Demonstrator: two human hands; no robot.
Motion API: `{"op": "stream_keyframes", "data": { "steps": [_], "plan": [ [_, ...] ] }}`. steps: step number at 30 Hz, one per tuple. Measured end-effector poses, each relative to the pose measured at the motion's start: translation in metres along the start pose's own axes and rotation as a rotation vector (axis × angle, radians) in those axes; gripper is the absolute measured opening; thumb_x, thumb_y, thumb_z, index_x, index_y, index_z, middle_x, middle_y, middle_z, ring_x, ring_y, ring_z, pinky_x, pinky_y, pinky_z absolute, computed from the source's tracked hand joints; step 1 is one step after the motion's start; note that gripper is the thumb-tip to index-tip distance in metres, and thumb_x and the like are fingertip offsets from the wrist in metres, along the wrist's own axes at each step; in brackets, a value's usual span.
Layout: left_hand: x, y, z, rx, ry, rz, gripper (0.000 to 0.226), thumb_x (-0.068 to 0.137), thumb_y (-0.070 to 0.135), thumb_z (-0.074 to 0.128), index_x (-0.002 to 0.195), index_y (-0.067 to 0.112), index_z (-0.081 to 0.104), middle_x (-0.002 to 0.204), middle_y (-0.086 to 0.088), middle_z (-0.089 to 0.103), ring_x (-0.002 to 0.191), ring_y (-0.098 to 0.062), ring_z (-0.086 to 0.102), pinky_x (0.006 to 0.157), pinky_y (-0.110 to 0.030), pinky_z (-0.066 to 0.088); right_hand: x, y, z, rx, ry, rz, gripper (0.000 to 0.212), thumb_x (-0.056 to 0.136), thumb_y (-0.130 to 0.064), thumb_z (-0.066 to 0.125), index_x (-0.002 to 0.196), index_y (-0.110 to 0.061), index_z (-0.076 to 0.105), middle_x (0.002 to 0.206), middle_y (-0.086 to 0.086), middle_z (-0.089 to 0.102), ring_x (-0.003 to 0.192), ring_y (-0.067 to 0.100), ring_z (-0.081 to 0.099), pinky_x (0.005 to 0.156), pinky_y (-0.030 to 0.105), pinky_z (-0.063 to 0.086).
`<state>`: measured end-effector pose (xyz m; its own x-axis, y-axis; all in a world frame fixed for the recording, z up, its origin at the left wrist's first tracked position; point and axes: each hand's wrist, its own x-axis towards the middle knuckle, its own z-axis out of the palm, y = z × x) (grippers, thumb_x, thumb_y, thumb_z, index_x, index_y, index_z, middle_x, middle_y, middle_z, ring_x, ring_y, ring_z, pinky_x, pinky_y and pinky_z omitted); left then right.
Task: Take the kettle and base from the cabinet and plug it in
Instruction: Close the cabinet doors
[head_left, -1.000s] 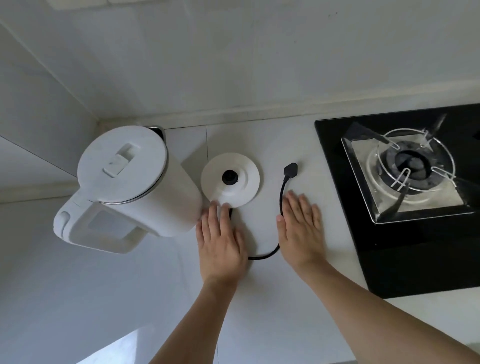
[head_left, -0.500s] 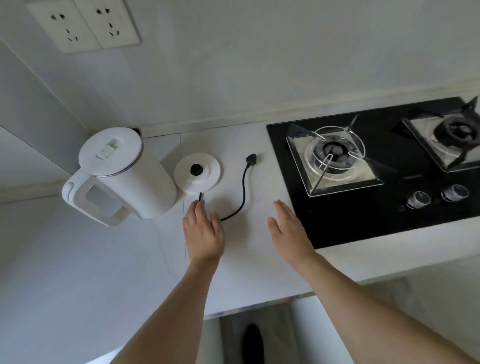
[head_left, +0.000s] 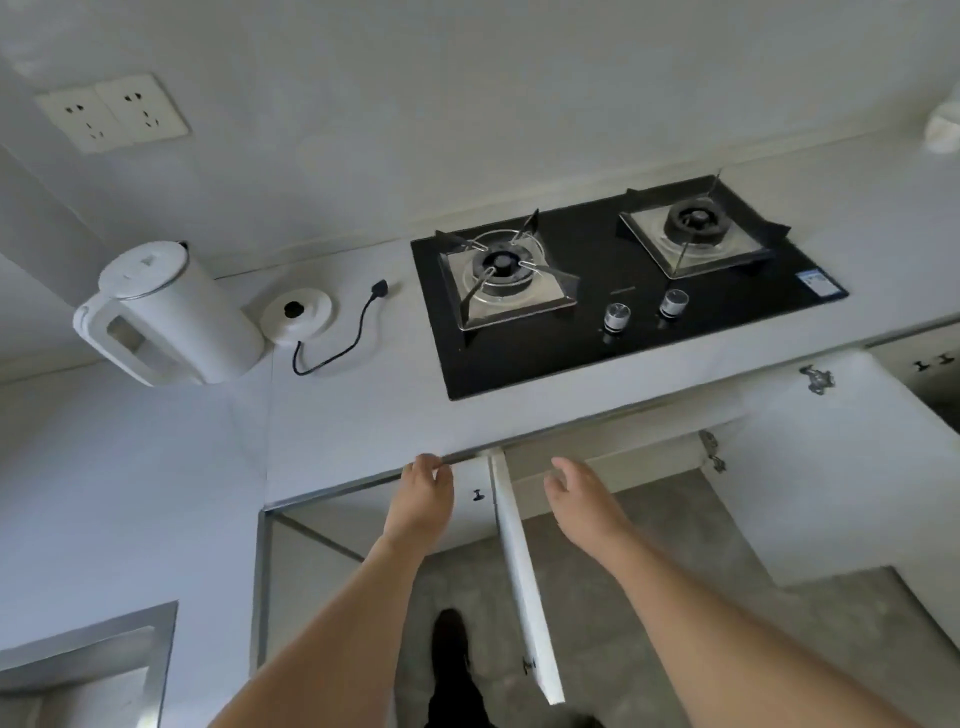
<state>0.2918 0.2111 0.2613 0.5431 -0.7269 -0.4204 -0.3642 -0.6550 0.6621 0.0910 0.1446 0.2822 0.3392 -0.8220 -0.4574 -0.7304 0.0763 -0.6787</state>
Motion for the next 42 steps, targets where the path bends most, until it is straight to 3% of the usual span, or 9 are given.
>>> {"op": "stream_keyframes", "data": {
  "steps": [2,5,7,9,14,17,20,28,42],
  "plan": [
    [-0.025,0.001,0.028,-0.044,-0.161,-0.13,0.02,0.102,0.019,0.037,0.114,0.011,0.051,0.122,-0.012,0.055,0.111,-0.032,0.055,0.093,-0.035,0.044,-0.022,0.038,-0.005,-0.021,-0.039,0.06,0.048,0.1,-0.034,0.038,0.146,-0.017,0.037,0.151,0.002,0.039,0.136,0.021,0.041,0.107,0.035,0.035],
    [-0.057,-0.007,0.061,0.462,-0.444,-0.063,0.033,0.104,0.01,0.038,0.133,-0.002,0.049,0.129,-0.013,0.055,0.12,-0.027,0.052,0.09,-0.029,0.047,-0.047,0.08,0.0,-0.066,-0.123,0.159,0.046,0.099,-0.035,0.038,0.138,-0.012,0.047,0.143,0.006,0.05,0.129,0.025,0.05,0.099,0.031,0.038],
    [-0.068,-0.003,0.079,0.015,-0.433,-0.311,0.037,0.103,0.02,0.042,0.126,-0.004,0.058,0.097,-0.005,0.063,0.086,-0.017,0.061,0.06,-0.013,0.051,-0.059,0.105,0.006,-0.03,-0.215,0.21,0.043,0.099,-0.033,0.039,0.129,-0.005,0.051,0.135,0.014,0.056,0.121,0.029,0.055,0.099,0.036,0.044],
    [-0.077,-0.002,0.093,0.141,-0.394,-0.306,0.041,0.102,0.028,0.044,0.121,-0.004,0.061,0.077,0.001,0.058,0.064,-0.011,0.056,0.041,-0.011,0.045,-0.069,0.12,0.015,-0.017,-0.29,0.246,0.036,0.098,-0.035,0.039,0.117,-0.01,0.056,0.118,0.013,0.062,0.106,0.026,0.062,0.085,0.033,0.045],
    [-0.074,0.008,0.116,0.172,-0.426,-0.376,0.026,0.1,0.021,0.045,0.112,0.005,0.061,0.081,-0.008,0.063,0.065,-0.022,0.061,0.066,-0.033,0.055,-0.078,0.135,0.034,-0.039,-0.392,0.24,0.023,0.093,-0.038,0.048,0.093,-0.018,0.06,0.092,-0.006,0.056,0.081,0.017,0.058,0.071,0.03,0.042],
    [-0.07,0.012,0.127,0.205,-0.394,-0.422,0.015,0.098,0.014,0.046,0.09,0.007,0.056,0.08,-0.011,0.064,0.061,-0.024,0.06,0.06,-0.033,0.053,-0.084,0.143,0.041,-0.156,-0.458,0.169,0.034,0.089,-0.037,0.052,0.065,-0.021,0.035,0.067,-0.004,0.033,0.06,0.018,0.035,0.056,0.029,0.026],
    [-0.067,0.018,0.137,0.201,-0.516,-0.491,0.025,0.091,0.0,0.036,0.071,0.008,0.048,0.062,-0.008,0.051,0.049,-0.02,0.044,0.047,-0.024,0.035,-0.085,0.149,0.042,-0.186,-0.401,0.194,0.027,0.089,-0.033,0.05,0.068,-0.018,0.041,0.072,0.002,0.044,0.068,0.021,0.045,0.062,0.03,0.033],
    [-0.046,0.065,0.179,0.062,-0.557,-0.579,0.023,0.097,0.011,0.04,0.095,0.007,0.062,0.077,-0.006,0.073,0.072,-0.024,0.052,0.058,-0.028,0.045,-0.048,0.18,-0.011,-0.199,-0.273,0.357,0.031,0.096,-0.04,0.043,0.104,-0.02,0.066,0.076,-0.002,0.059,0.073,0.021,0.058,0.061,0.028,0.042],
    [0.008,0.146,0.255,-0.188,-0.23,-0.686,0.017,0.096,0.024,0.049,0.1,0.008,0.053,0.086,-0.013,0.069,0.052,-0.021,0.045,0.056,-0.028,0.04,0.056,0.21,-0.13,0.136,-0.19,0.51,0.051,0.099,-0.044,0.038,0.123,-0.004,0.058,0.112,0.018,0.067,0.1,0.033,0.066,0.078,0.037,0.056]
  ]
}}
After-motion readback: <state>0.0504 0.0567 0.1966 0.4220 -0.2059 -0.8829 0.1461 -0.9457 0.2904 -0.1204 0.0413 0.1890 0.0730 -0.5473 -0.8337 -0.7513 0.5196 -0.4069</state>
